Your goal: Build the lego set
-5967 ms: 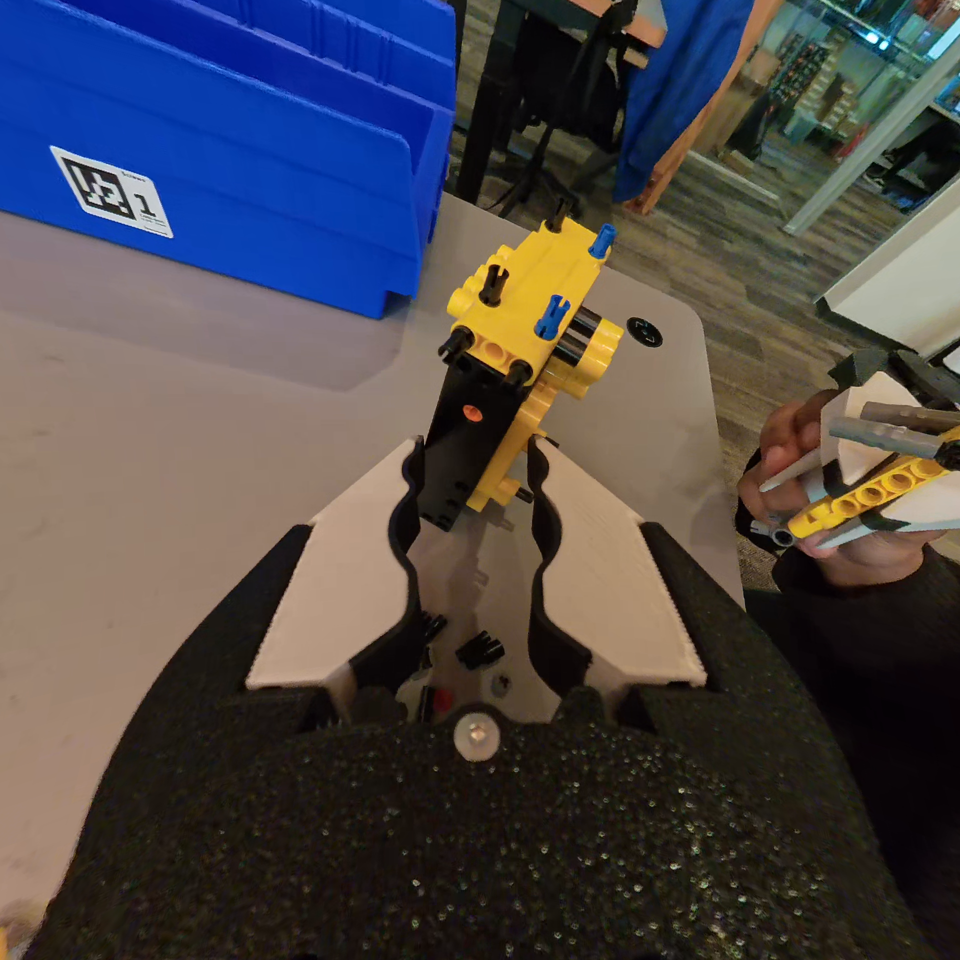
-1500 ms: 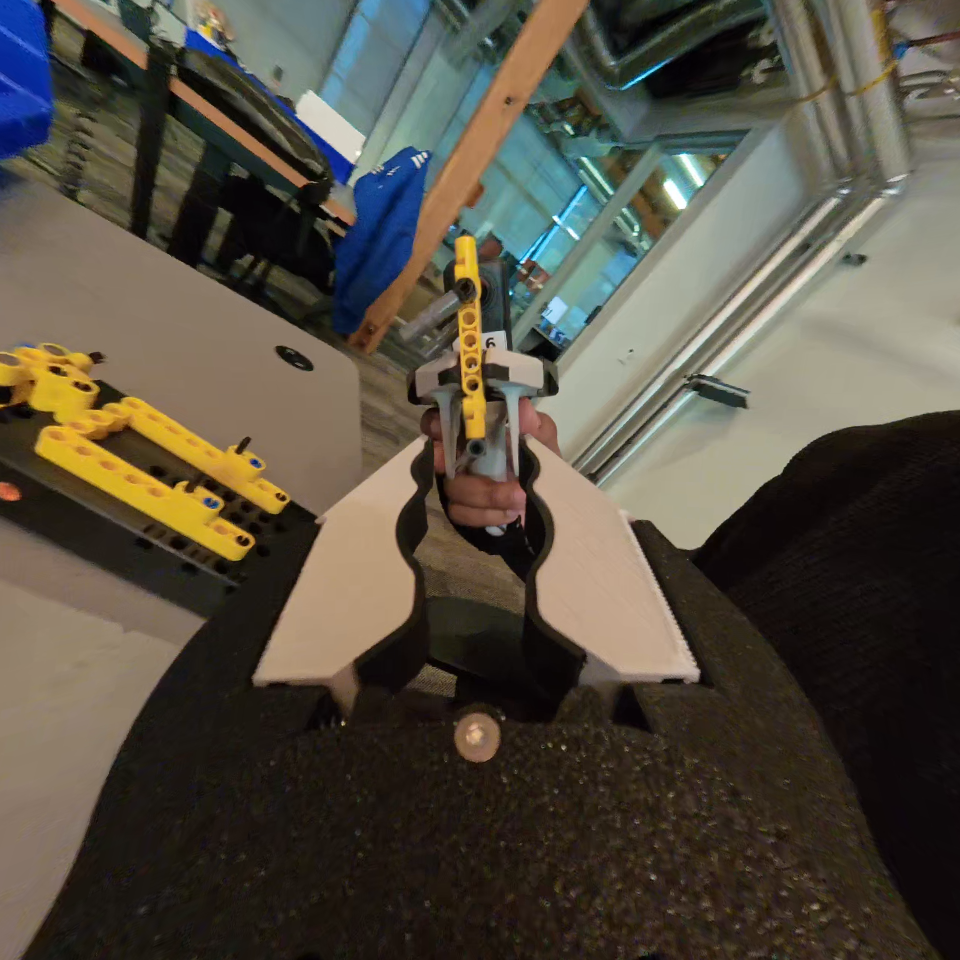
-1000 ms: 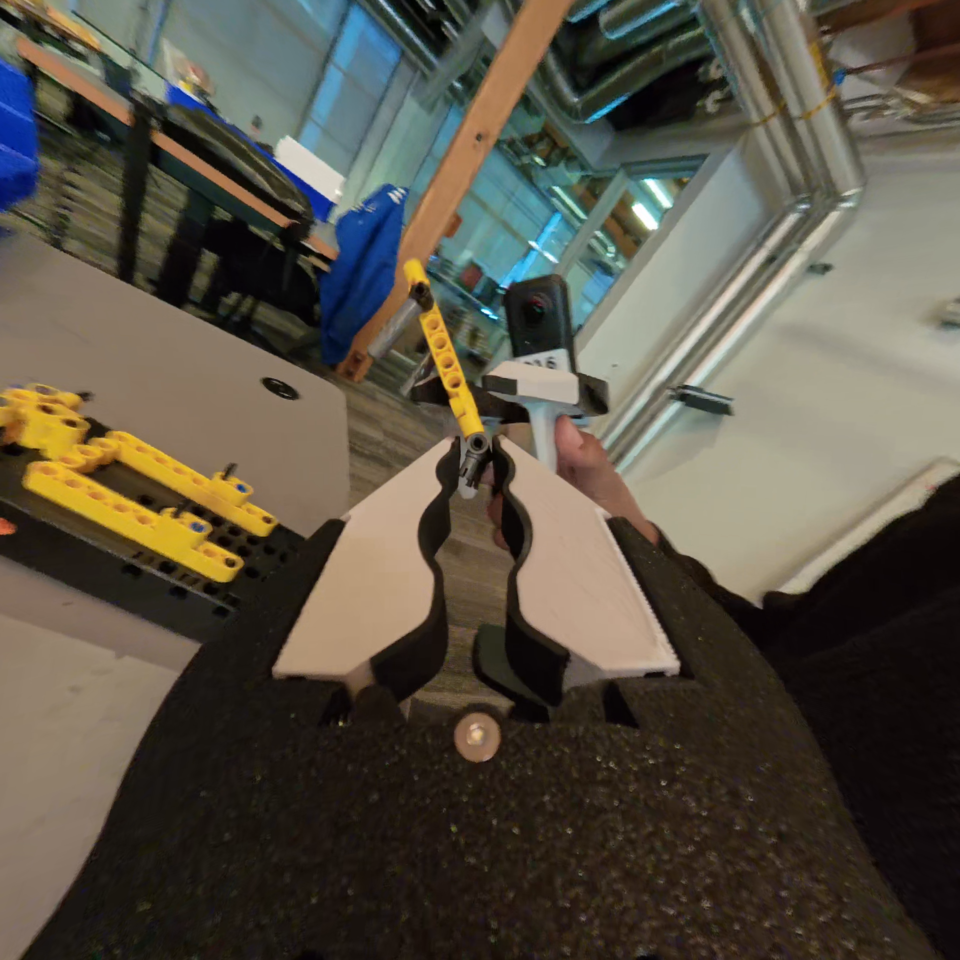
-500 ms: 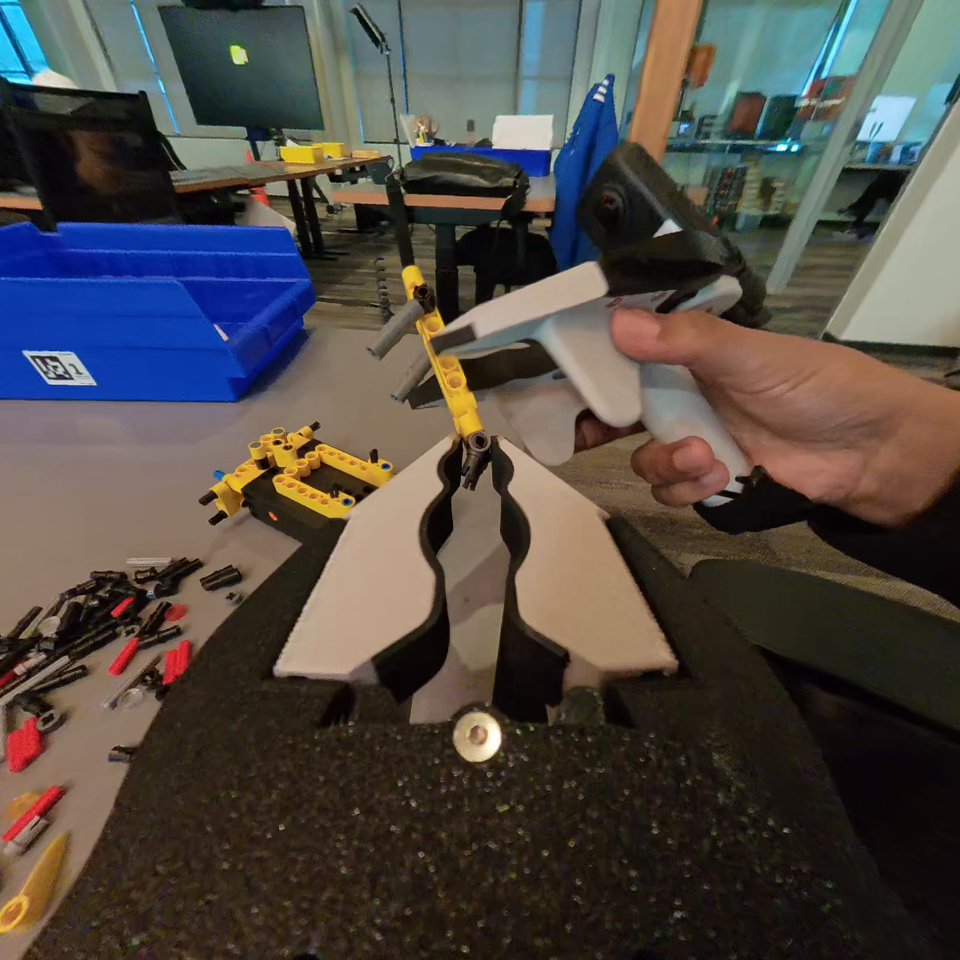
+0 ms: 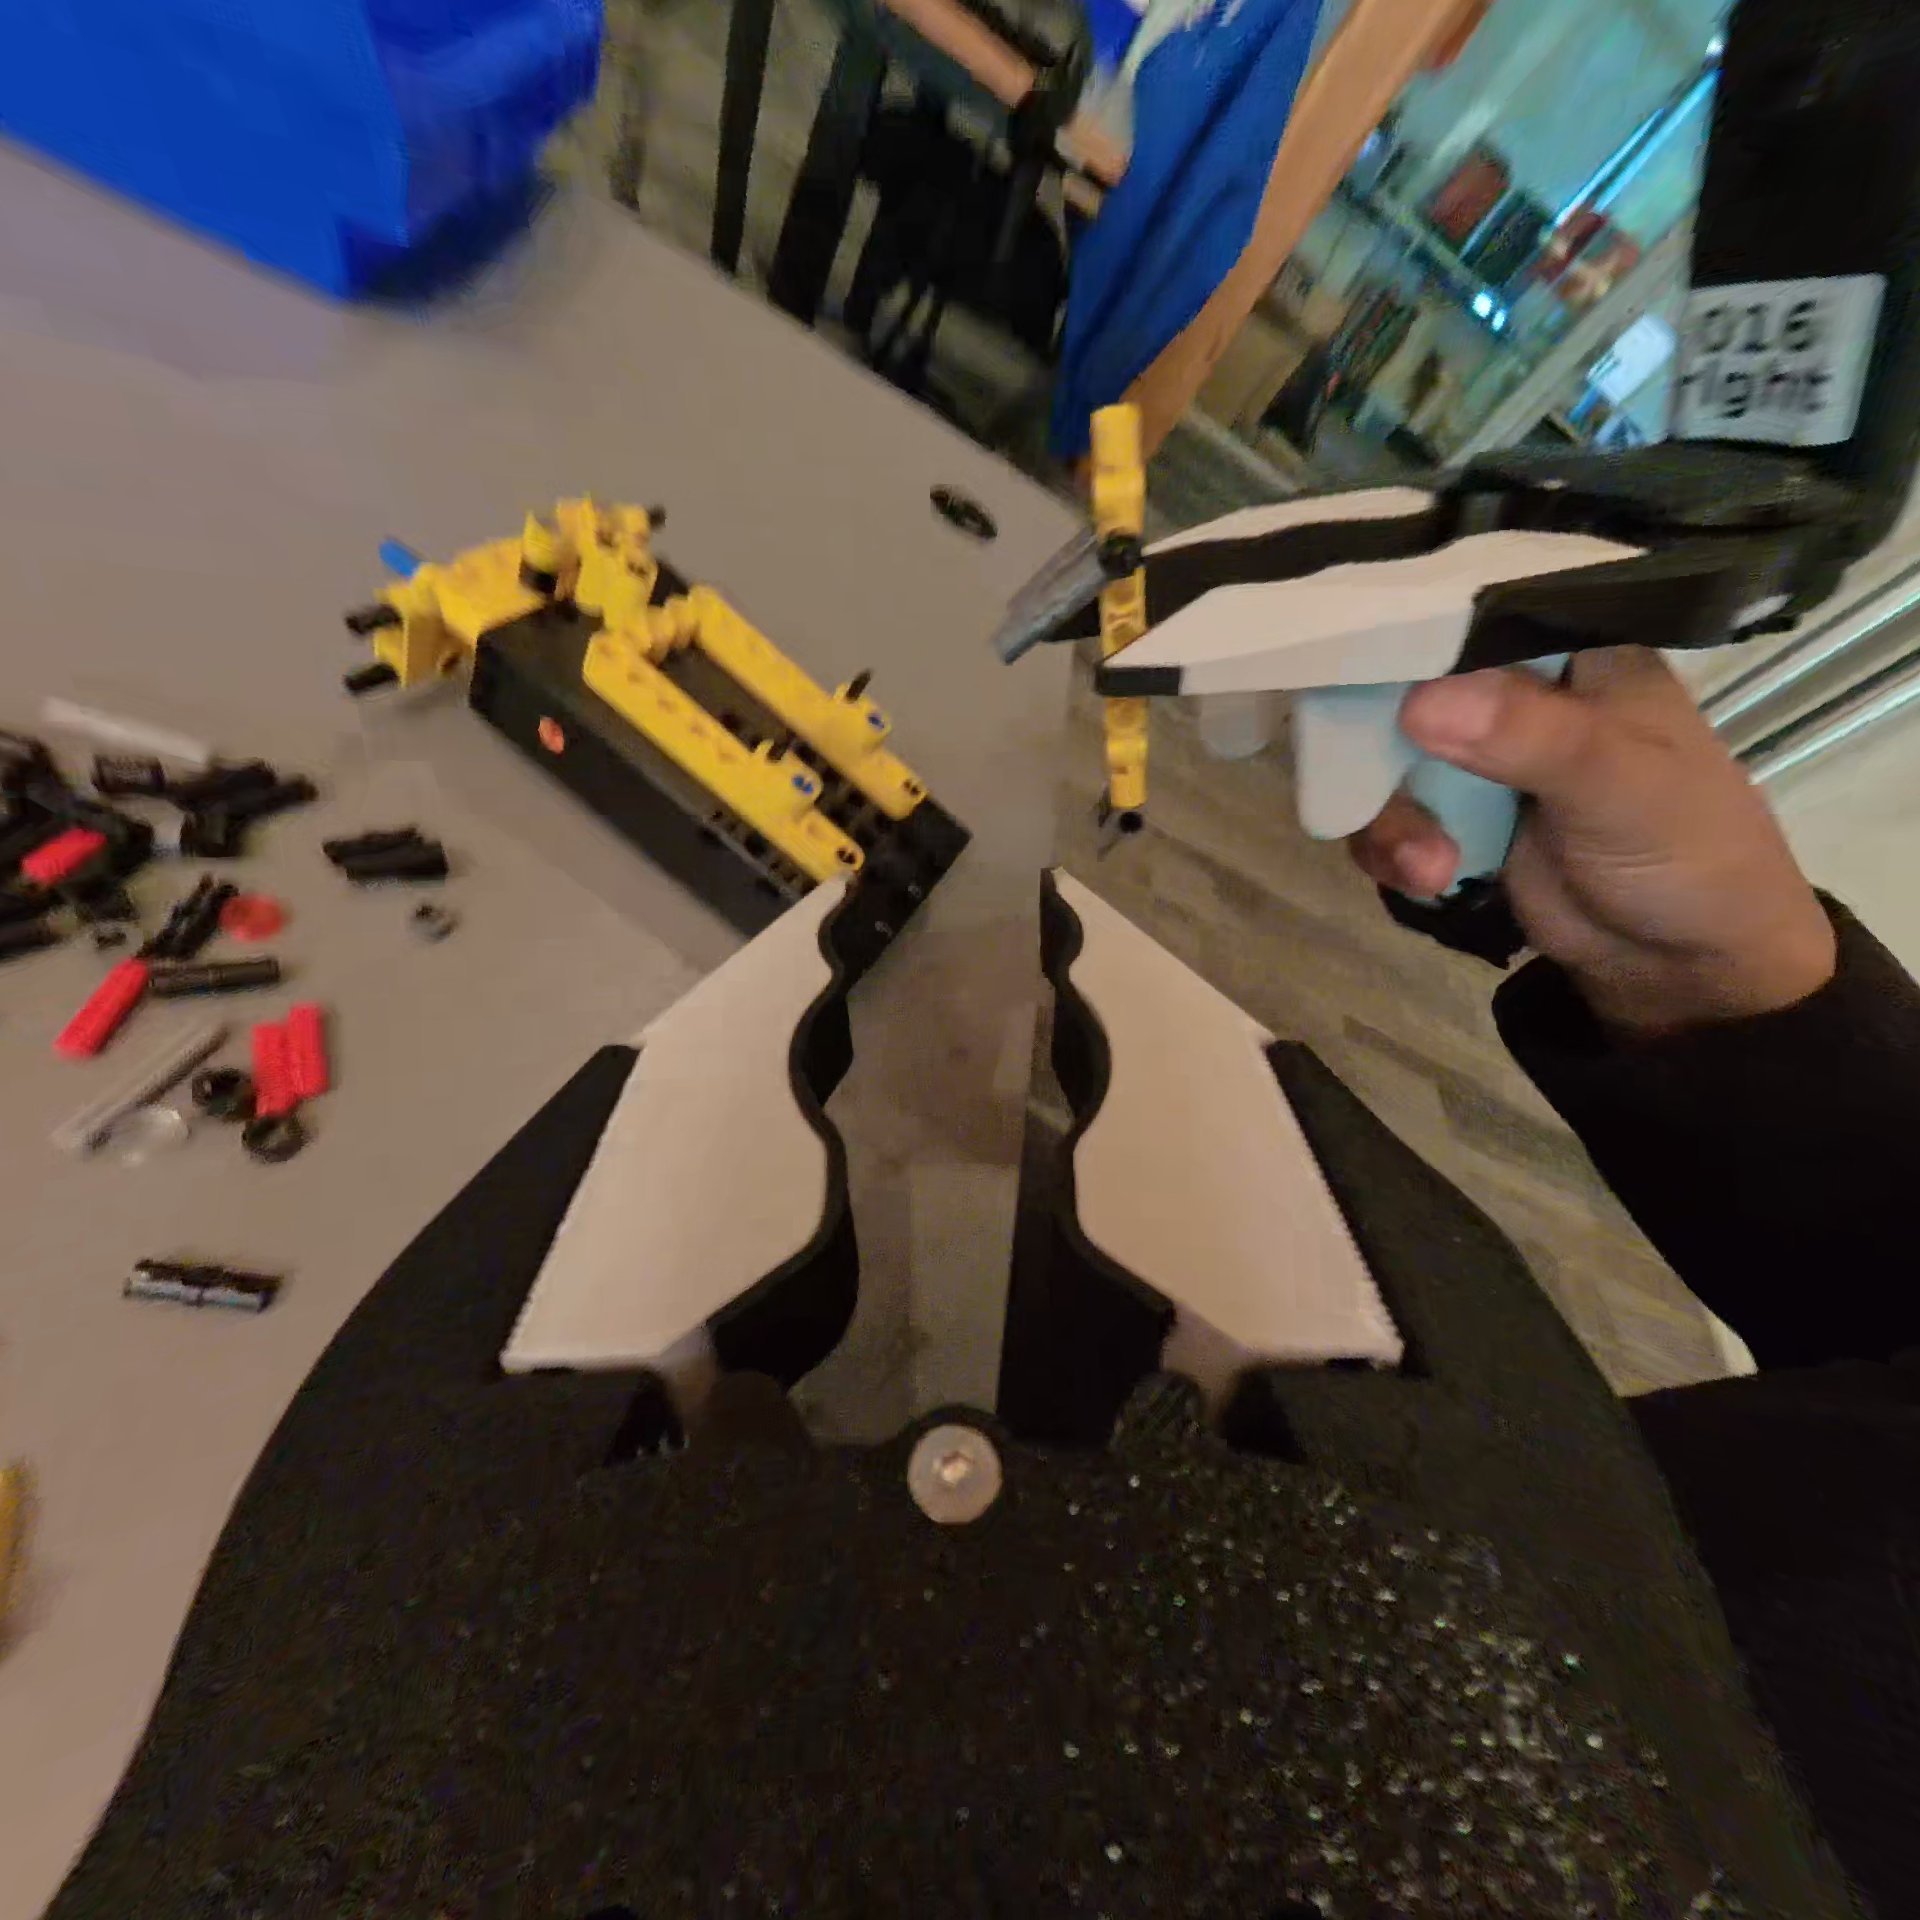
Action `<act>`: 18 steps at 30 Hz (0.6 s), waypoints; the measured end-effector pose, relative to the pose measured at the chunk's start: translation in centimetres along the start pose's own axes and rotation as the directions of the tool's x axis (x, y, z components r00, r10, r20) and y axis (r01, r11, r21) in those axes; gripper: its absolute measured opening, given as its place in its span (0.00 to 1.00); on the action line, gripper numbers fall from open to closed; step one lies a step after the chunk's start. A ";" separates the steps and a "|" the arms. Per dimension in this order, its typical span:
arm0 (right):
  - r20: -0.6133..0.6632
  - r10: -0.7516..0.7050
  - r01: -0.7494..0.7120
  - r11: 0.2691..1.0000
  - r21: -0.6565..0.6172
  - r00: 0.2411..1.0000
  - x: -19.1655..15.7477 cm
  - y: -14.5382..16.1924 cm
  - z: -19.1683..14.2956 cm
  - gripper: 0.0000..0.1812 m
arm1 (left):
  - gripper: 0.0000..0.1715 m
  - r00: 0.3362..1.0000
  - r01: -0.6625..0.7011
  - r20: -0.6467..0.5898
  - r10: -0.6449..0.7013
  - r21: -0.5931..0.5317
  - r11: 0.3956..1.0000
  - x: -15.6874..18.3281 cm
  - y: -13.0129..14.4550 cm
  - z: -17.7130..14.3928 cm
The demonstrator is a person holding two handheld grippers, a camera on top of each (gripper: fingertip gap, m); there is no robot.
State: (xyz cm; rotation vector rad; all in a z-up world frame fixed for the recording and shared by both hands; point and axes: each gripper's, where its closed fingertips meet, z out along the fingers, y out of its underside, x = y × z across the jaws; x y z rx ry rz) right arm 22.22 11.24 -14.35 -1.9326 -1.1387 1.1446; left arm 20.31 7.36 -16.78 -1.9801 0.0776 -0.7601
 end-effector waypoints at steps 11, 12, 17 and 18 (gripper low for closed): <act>0.053 -0.023 0.025 0.999 -0.035 0.998 0.0 1.3 1.1 0.14 | 0.21 0.994 0.066 0.094 -0.052 -0.158 0.985 -2.5 1.7 1.9; 0.065 -0.064 0.065 0.998 -0.013 0.996 -0.2 0.9 0.8 0.14 | 0.22 0.995 0.083 0.066 -0.073 -0.172 0.982 -2.2 1.9 2.1; 0.059 -0.221 0.221 0.975 0.010 0.973 0.0 0.0 -0.4 0.14 | 0.23 0.974 0.132 -0.159 -0.164 -0.194 0.972 1.2 1.9 3.5; 0.059 -0.223 0.223 0.975 -0.002 0.973 0.4 0.0 -0.6 0.14 | 0.23 0.964 0.126 -0.206 -0.170 -0.209 0.970 2.1 2.0 3.9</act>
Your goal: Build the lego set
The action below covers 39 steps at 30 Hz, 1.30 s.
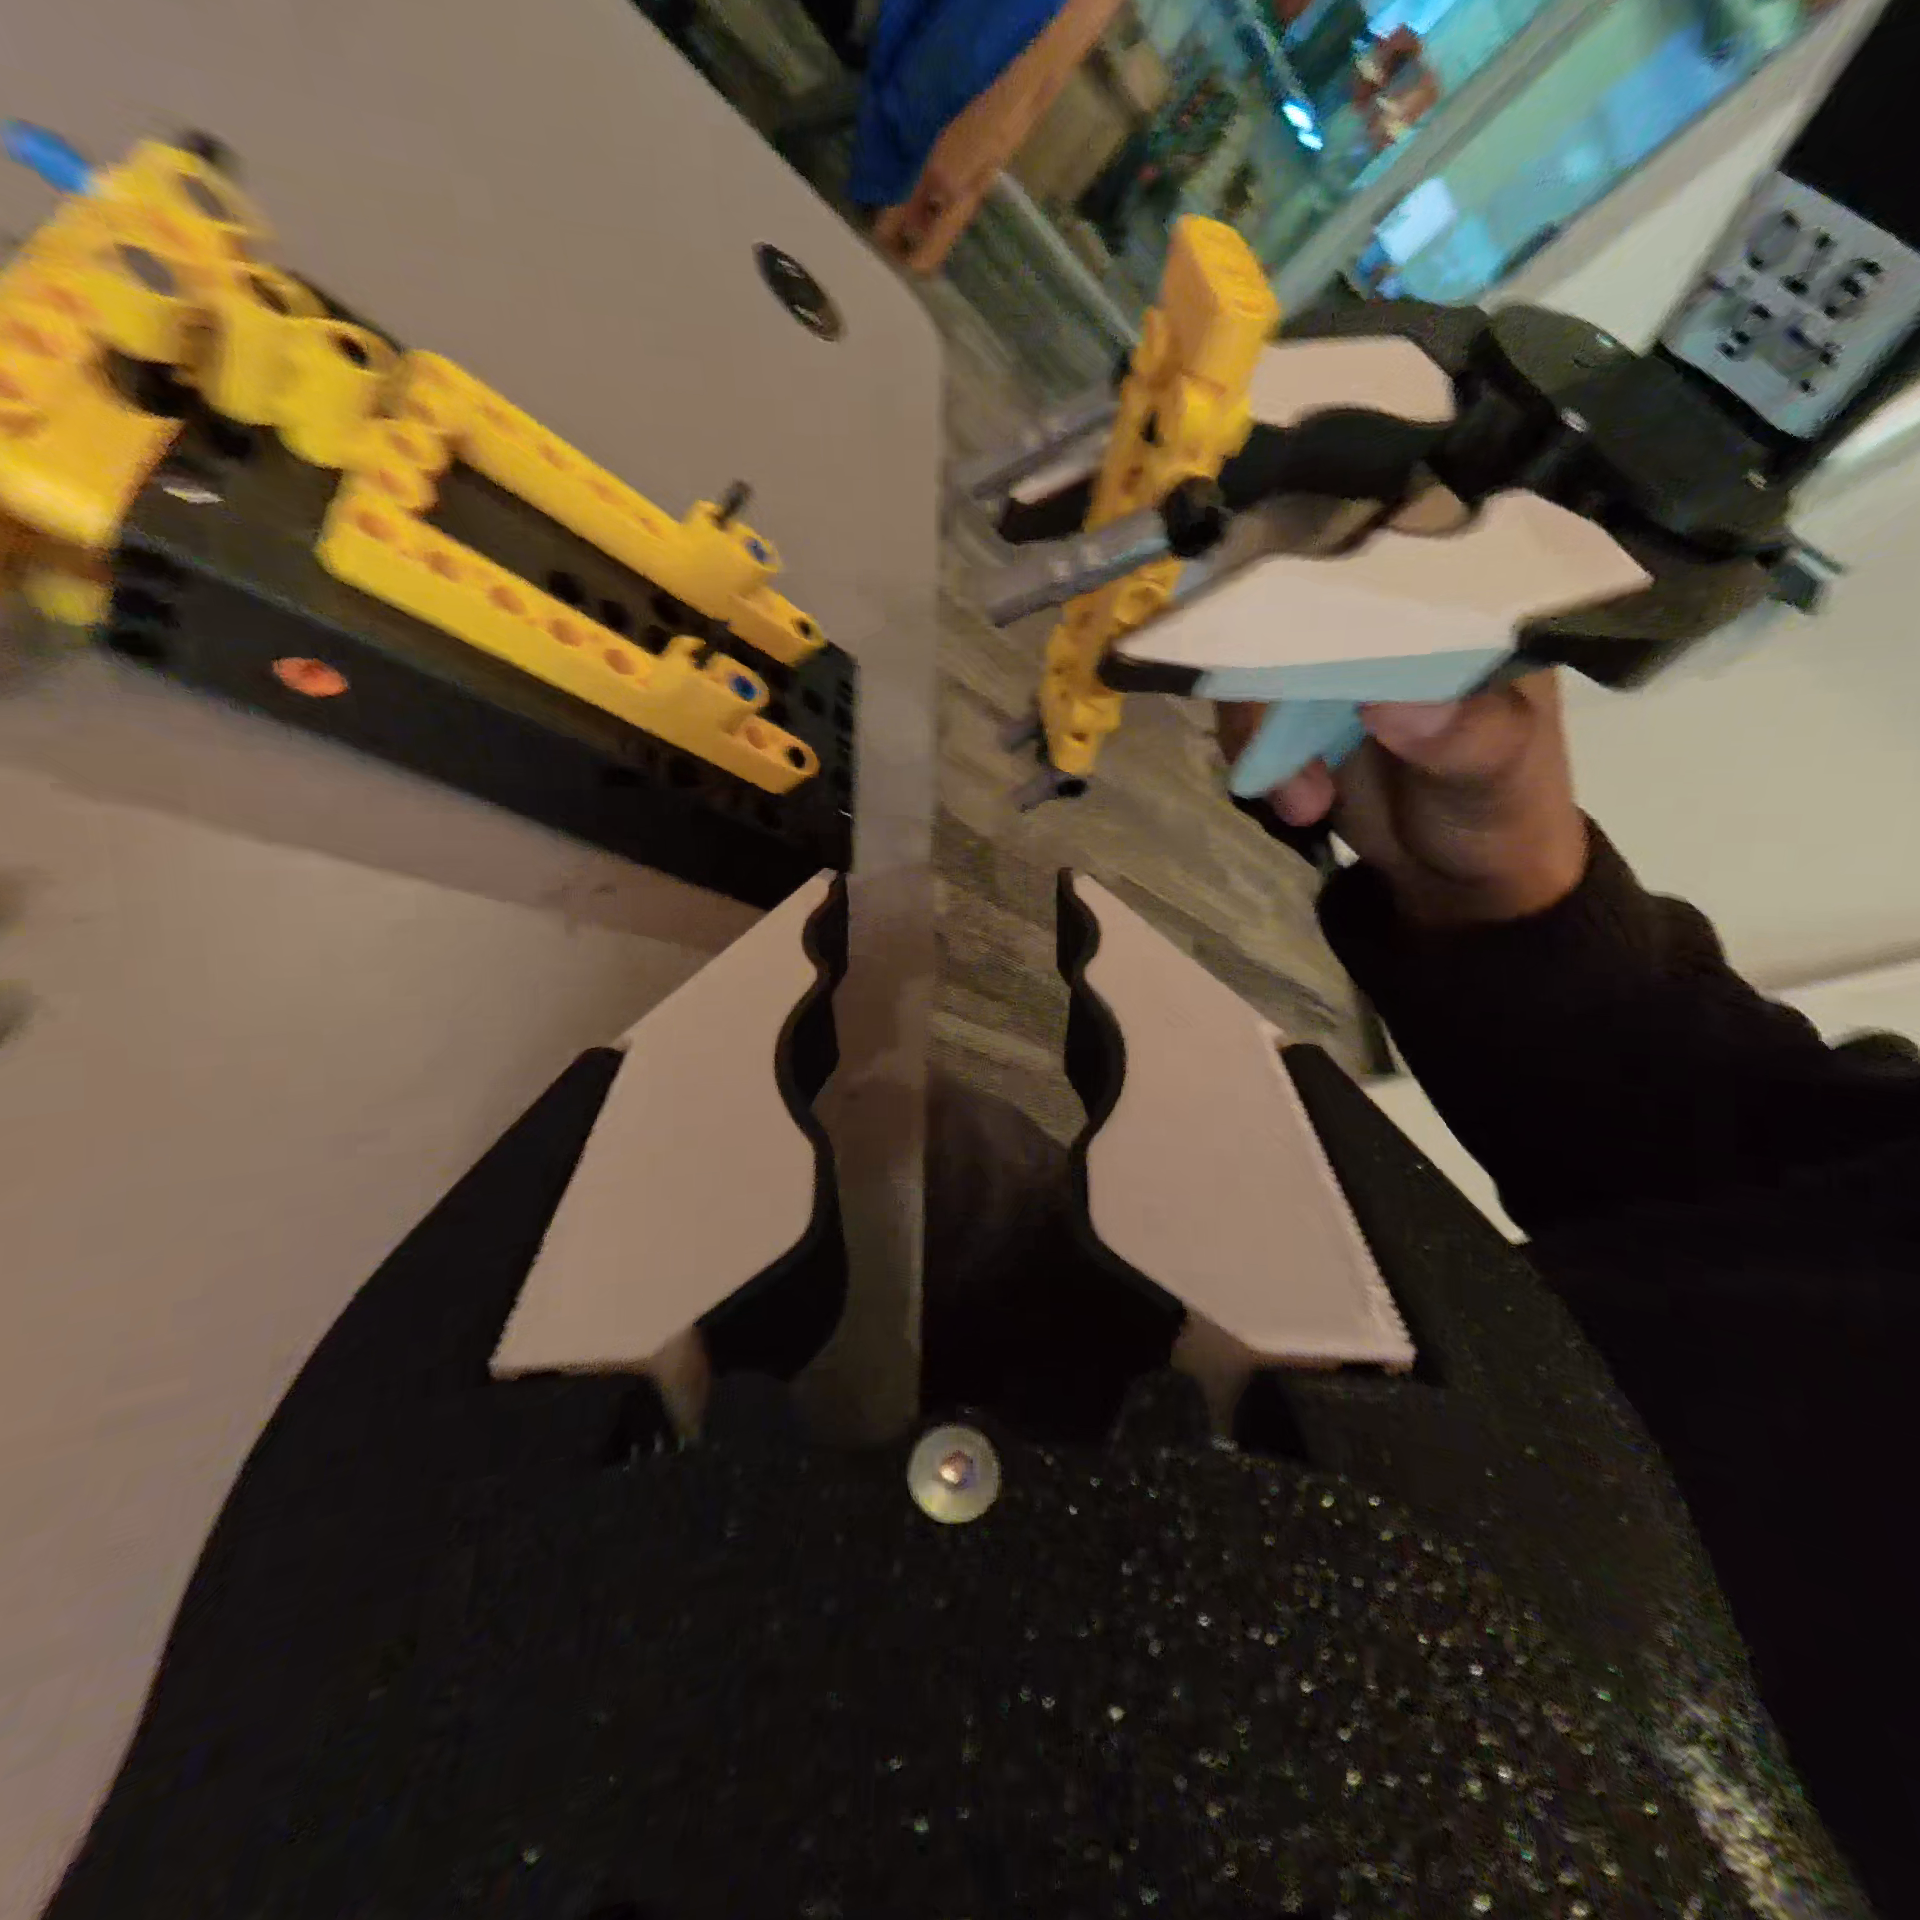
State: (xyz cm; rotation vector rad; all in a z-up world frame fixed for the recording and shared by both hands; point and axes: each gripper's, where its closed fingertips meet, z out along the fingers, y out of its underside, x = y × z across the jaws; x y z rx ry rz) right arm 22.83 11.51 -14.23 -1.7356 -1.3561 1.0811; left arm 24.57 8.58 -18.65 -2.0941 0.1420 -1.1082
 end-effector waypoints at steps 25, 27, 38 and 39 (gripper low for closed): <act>-0.114 -0.008 -0.034 0.930 -0.365 0.993 2.2 1.2 2.3 0.14 | 0.15 0.980 0.192 0.007 -0.198 0.204 0.960 -3.4 -3.2 -1.8; -0.112 -0.010 -0.033 0.926 -0.375 0.994 2.3 1.3 2.5 0.14 | 0.14 0.979 0.197 0.013 -0.204 0.206 0.959 -3.5 -3.2 -1.8; -0.101 0.049 -0.089 0.891 -0.446 0.994 2.1 1.7 2.5 0.14 | 0.13 0.976 0.212 0.006 -0.218 0.217 0.953 -3.6 -3.3 -1.9; -0.099 0.045 -0.086 0.888 -0.453 0.994 2.1 1.7 2.4 0.14 | 0.13 0.976 0.213 0.005 -0.219 0.218 0.952 -3.6 -3.3 -1.9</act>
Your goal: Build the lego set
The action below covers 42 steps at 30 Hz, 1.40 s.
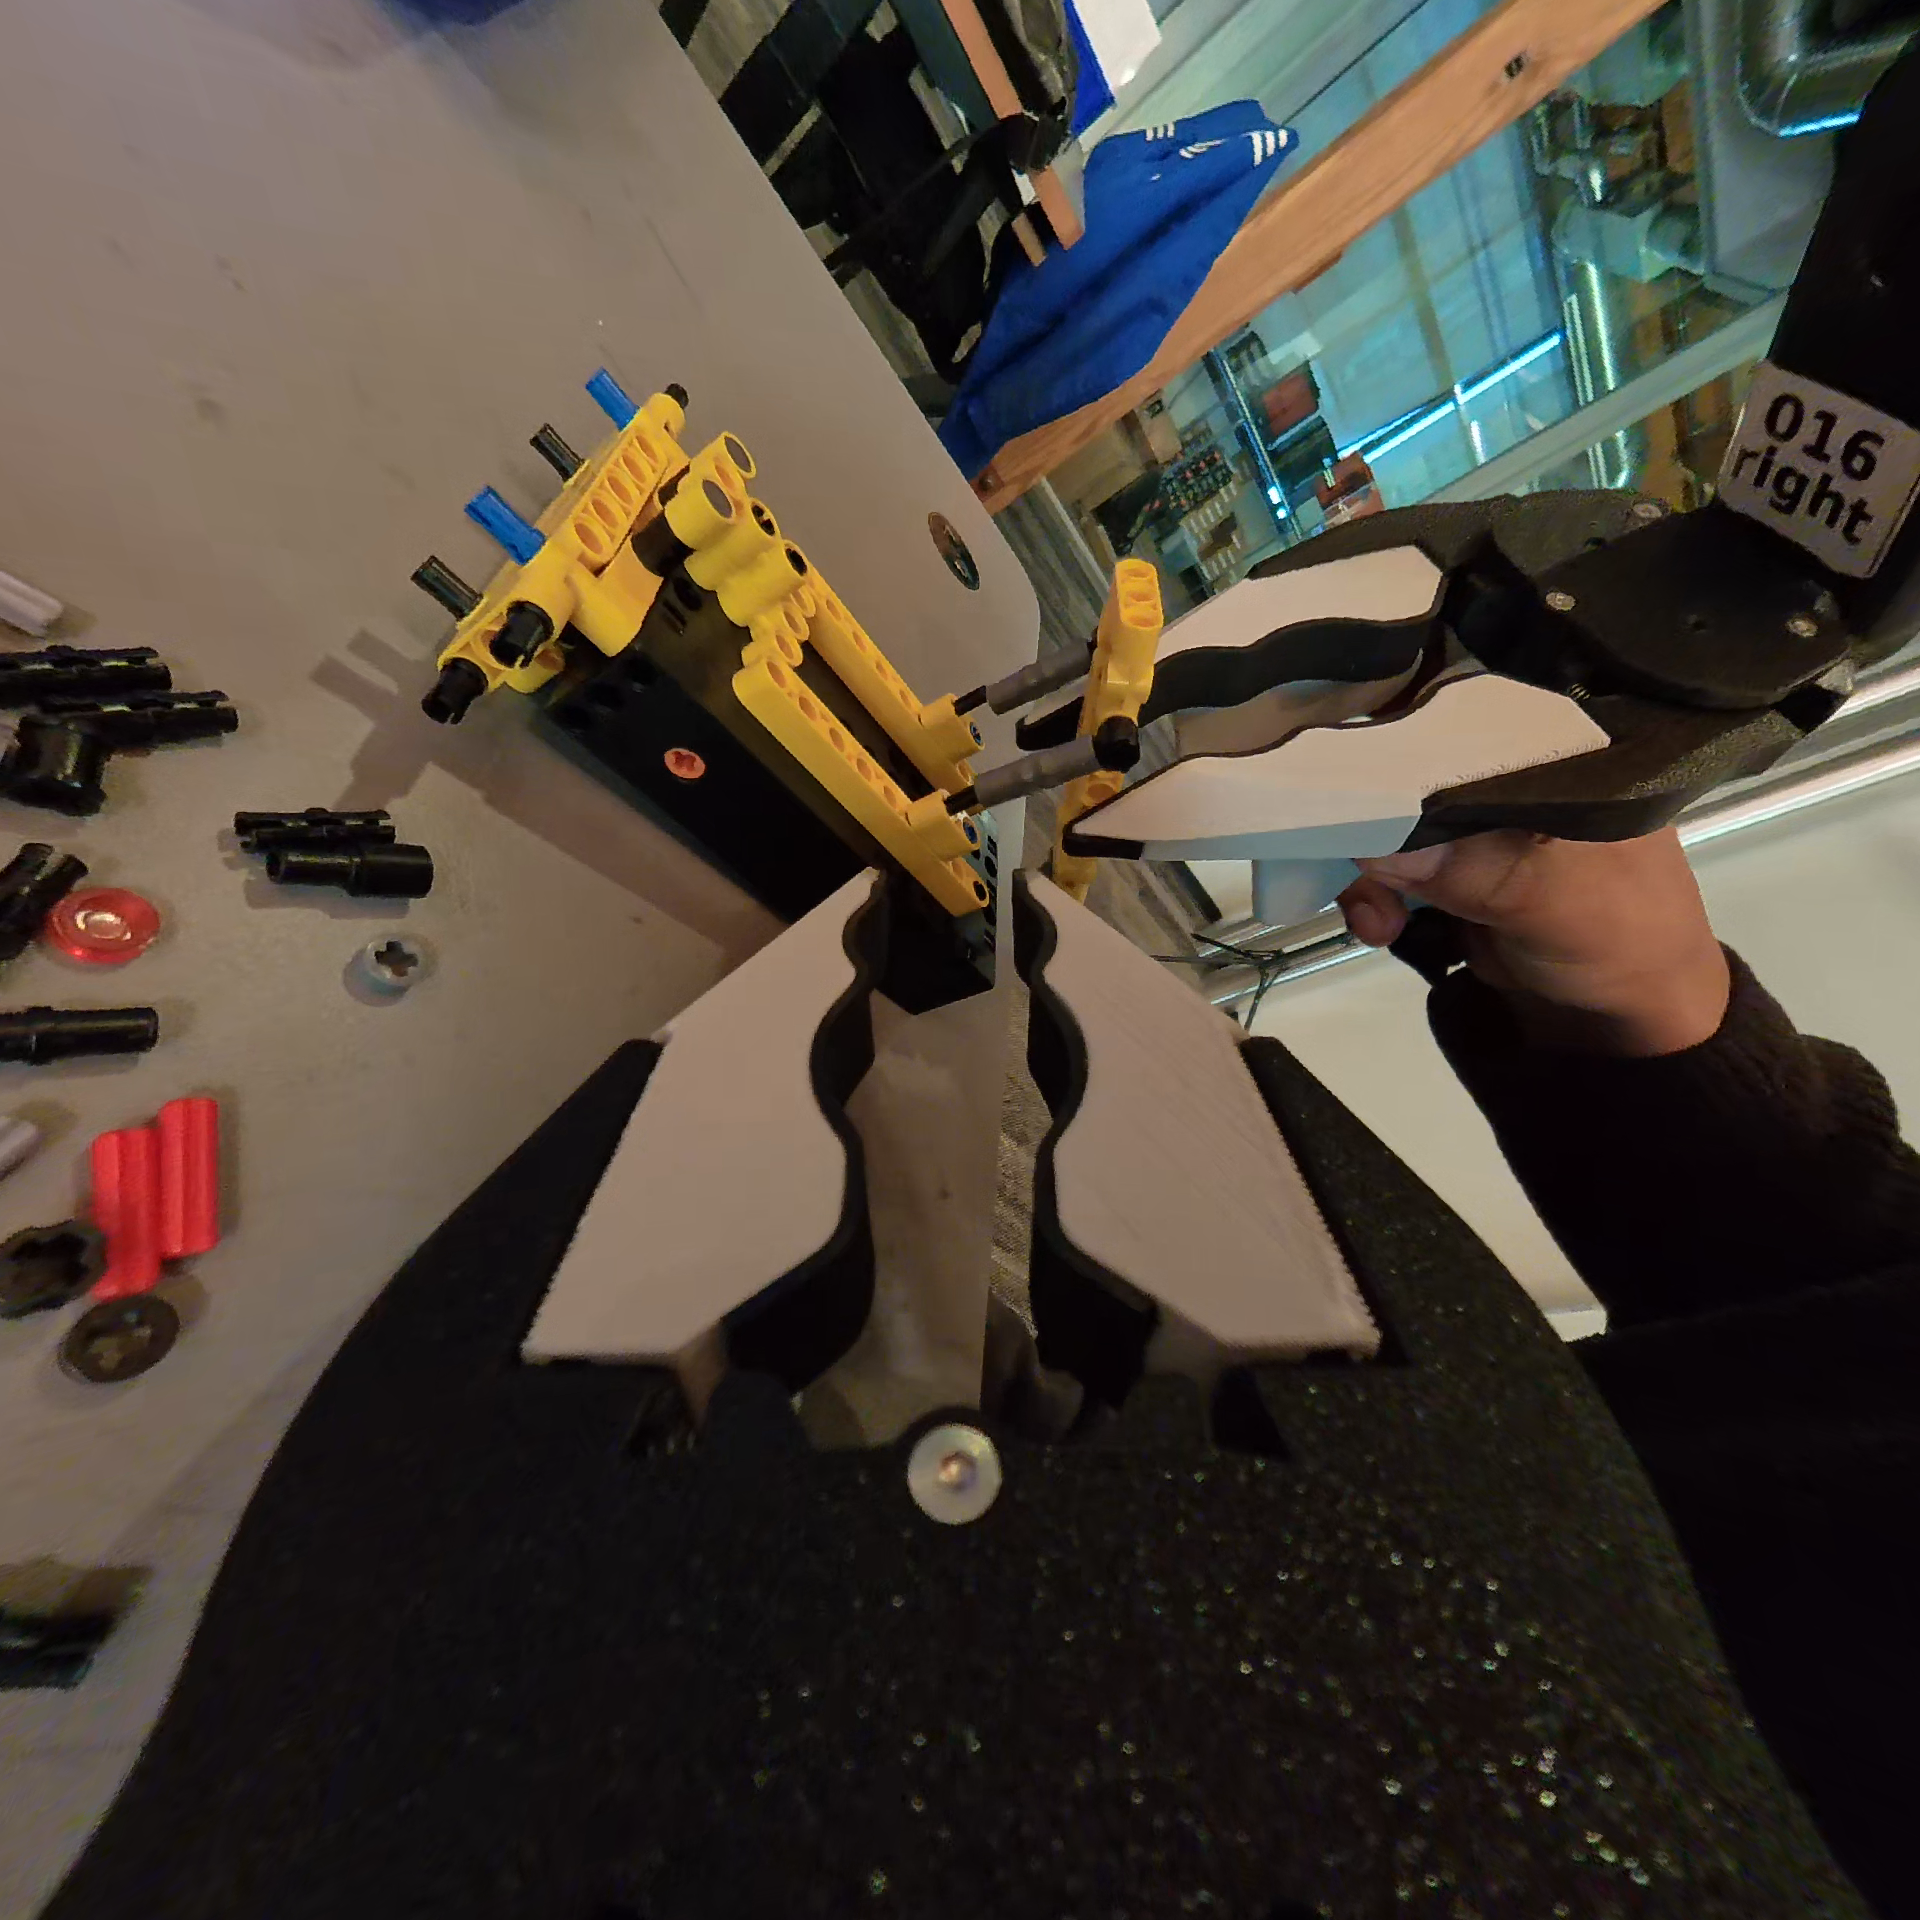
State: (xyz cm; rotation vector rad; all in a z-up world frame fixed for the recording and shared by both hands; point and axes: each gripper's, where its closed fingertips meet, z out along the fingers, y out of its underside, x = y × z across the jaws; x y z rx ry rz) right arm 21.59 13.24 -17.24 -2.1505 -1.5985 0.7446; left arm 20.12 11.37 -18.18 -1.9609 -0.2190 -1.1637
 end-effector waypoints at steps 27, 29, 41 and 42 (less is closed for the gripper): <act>0.050 0.002 0.013 0.957 -0.290 0.999 0.2 0.5 0.0 0.14 | 0.13 1.000 0.012 -0.024 -0.012 0.005 1.000 0.3 0.0 -0.1; 0.053 -0.005 0.022 0.947 -0.319 0.999 0.2 0.6 0.0 0.14 | 0.14 0.999 0.011 -0.034 -0.010 0.017 1.000 0.4 -0.2 -0.2; 0.047 -0.015 0.031 0.930 -0.367 0.999 0.4 0.5 0.0 0.14 | 0.16 0.996 -0.090 0.004 0.090 0.121 0.989 1.1 -2.1 0.5; 0.052 -0.011 0.029 0.928 -0.370 0.999 0.4 0.5 0.0 0.14 | 0.16 0.995 -0.104 0.015 0.103 0.123 0.987 1.0 -2.2 0.4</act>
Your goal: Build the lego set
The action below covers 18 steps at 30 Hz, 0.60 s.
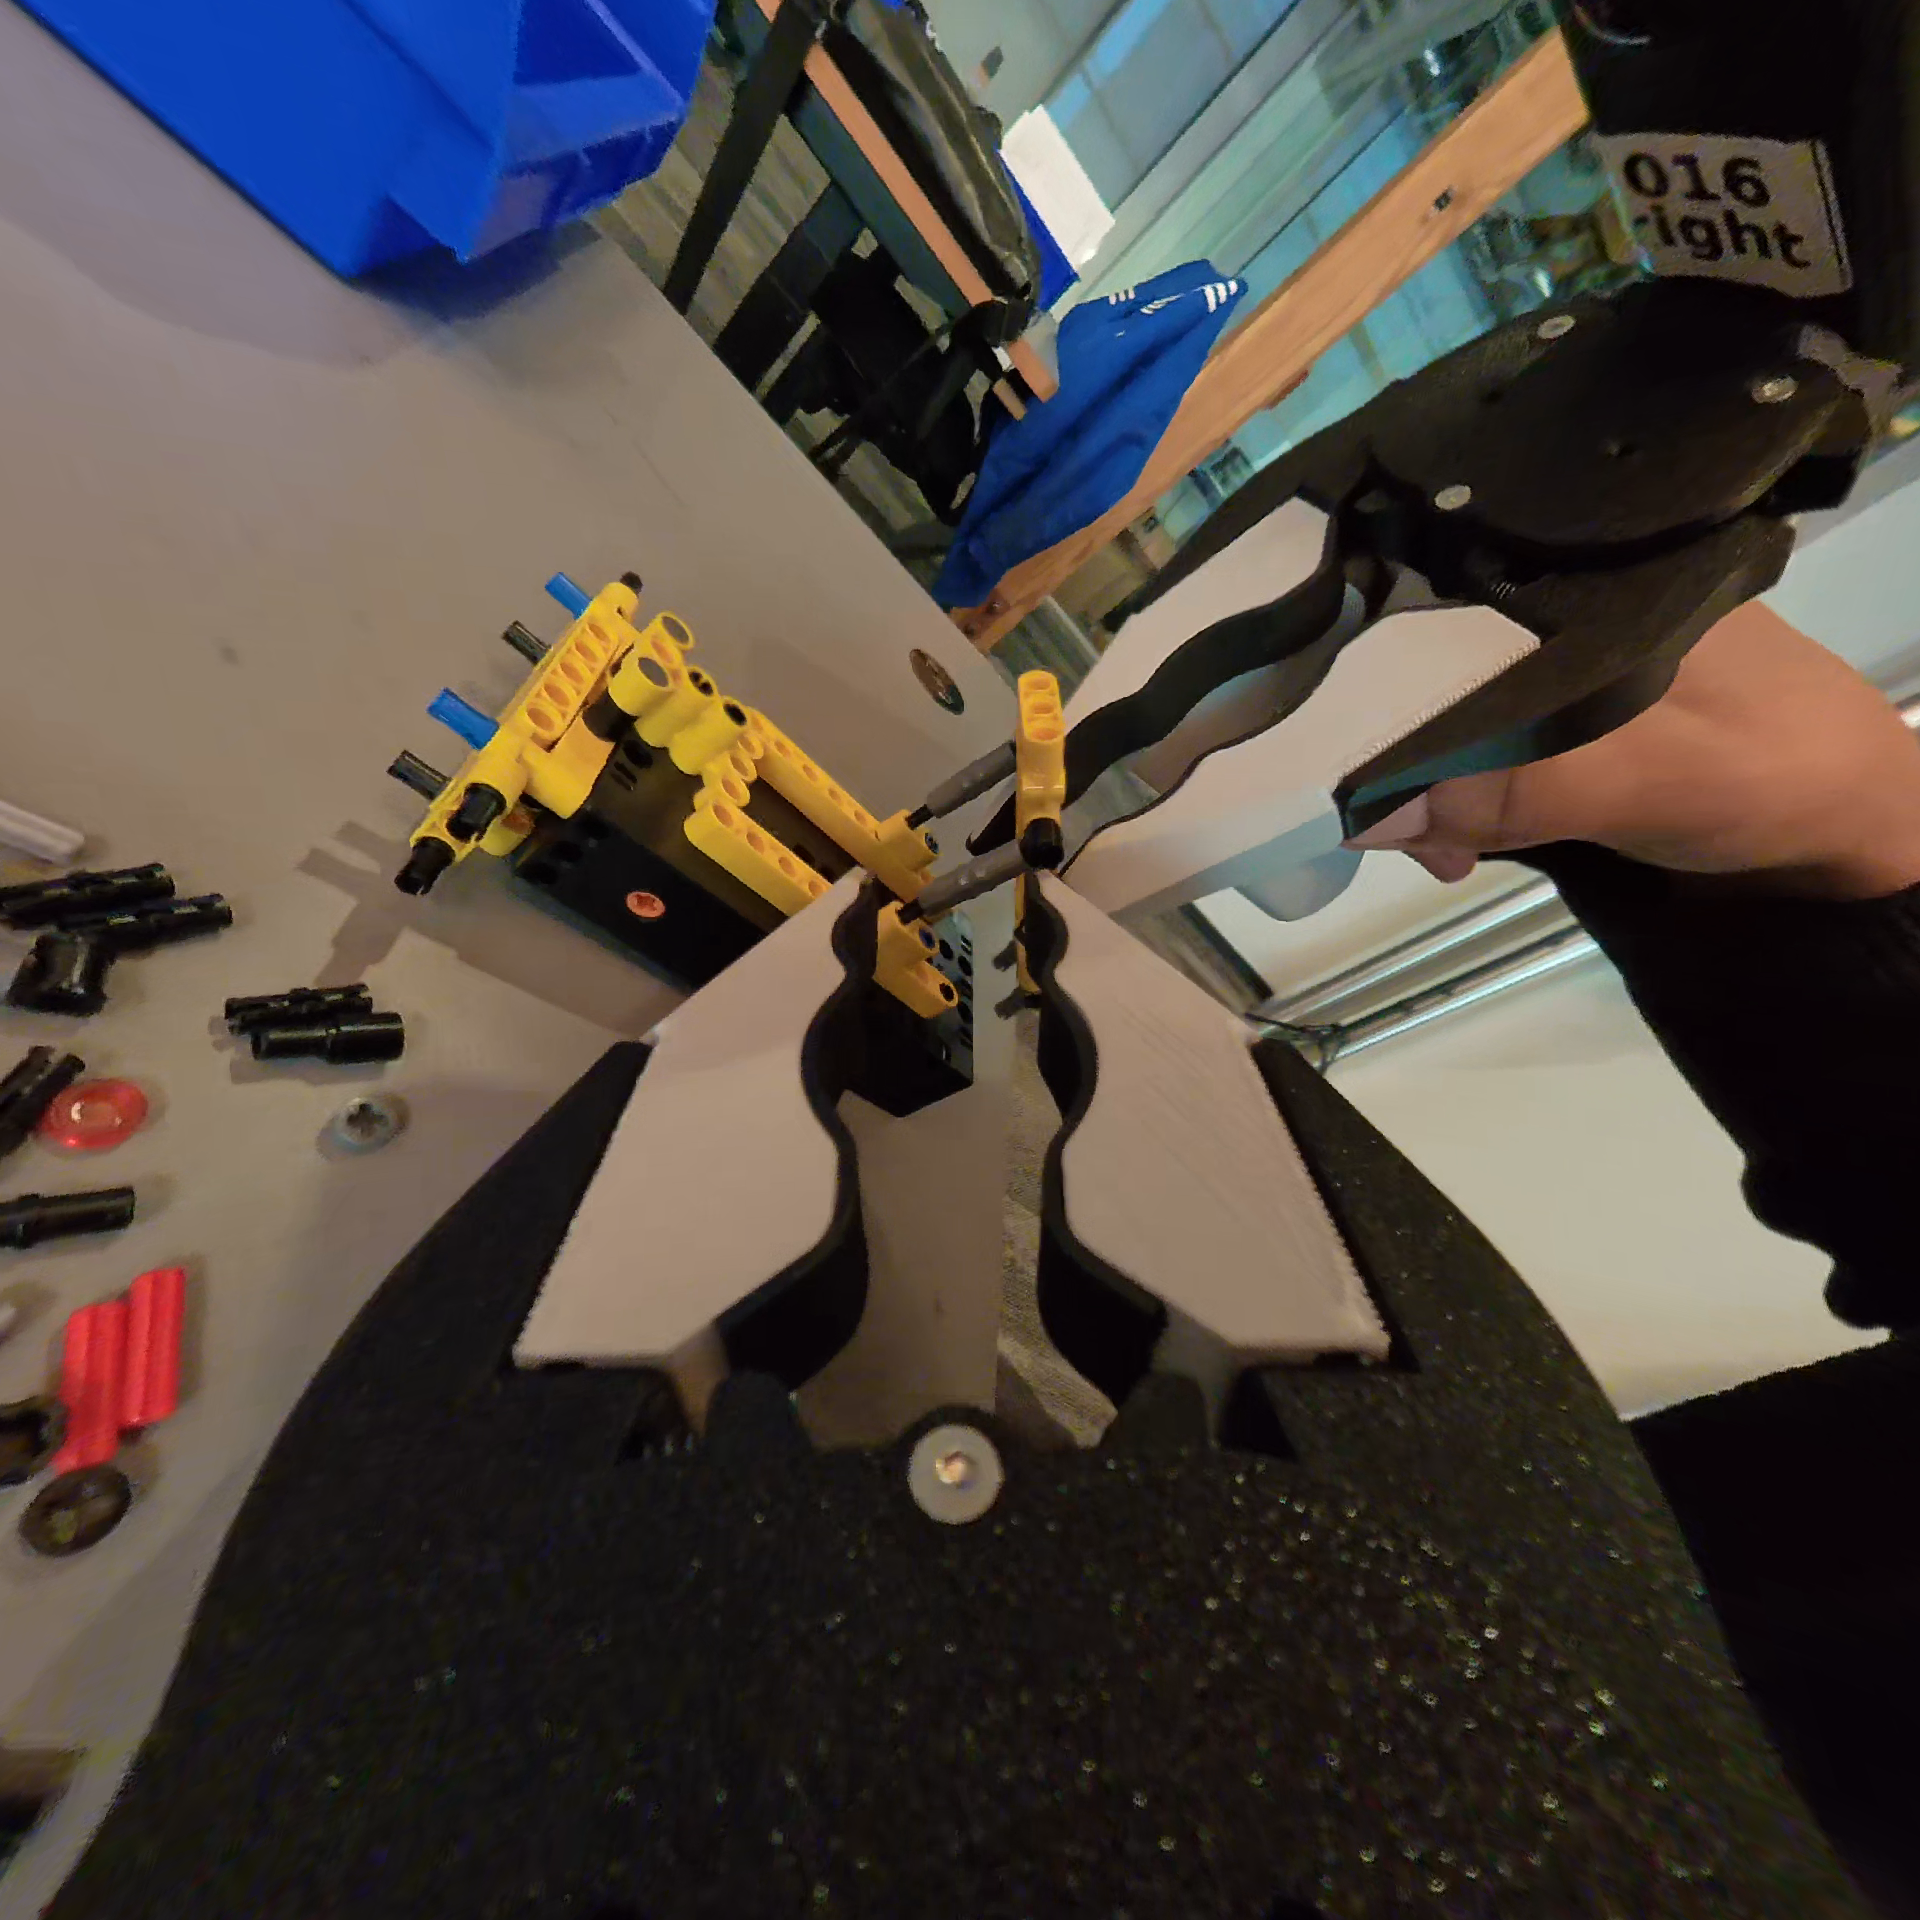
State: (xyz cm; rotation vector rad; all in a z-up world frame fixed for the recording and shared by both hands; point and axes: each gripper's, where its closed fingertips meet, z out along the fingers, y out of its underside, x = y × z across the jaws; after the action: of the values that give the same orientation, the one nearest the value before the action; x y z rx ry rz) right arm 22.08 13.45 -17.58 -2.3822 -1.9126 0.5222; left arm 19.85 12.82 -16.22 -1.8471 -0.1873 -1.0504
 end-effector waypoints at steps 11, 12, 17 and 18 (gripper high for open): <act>0.007 -0.016 0.016 0.998 -0.060 1.000 0.0 0.0 0.0 0.14 | 0.20 0.995 0.030 -0.094 -0.026 0.043 0.999 1.1 -1.0 1.1; 0.012 -0.017 0.018 0.998 -0.058 1.000 0.0 0.0 0.0 0.14 | 0.20 0.996 0.019 -0.093 -0.014 0.049 0.999 1.1 -1.2 1.2; 0.047 -0.029 0.032 0.998 -0.057 0.998 -0.1 -0.1 0.1 0.14 | 0.17 0.994 0.050 -0.100 -0.046 0.032 0.998 0.7 -1.1 1.3; 0.055 -0.030 0.033 0.998 -0.055 0.998 -0.1 -0.2 0.1 0.14 | 0.16 0.991 0.065 -0.116 -0.061 0.031 0.997 0.7 -1.1 1.3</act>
State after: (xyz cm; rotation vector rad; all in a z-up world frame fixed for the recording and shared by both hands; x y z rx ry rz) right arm 21.86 13.35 -17.66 -2.3916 -2.0098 0.5434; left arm 20.45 14.25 -15.16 -1.7541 -0.1955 -1.1873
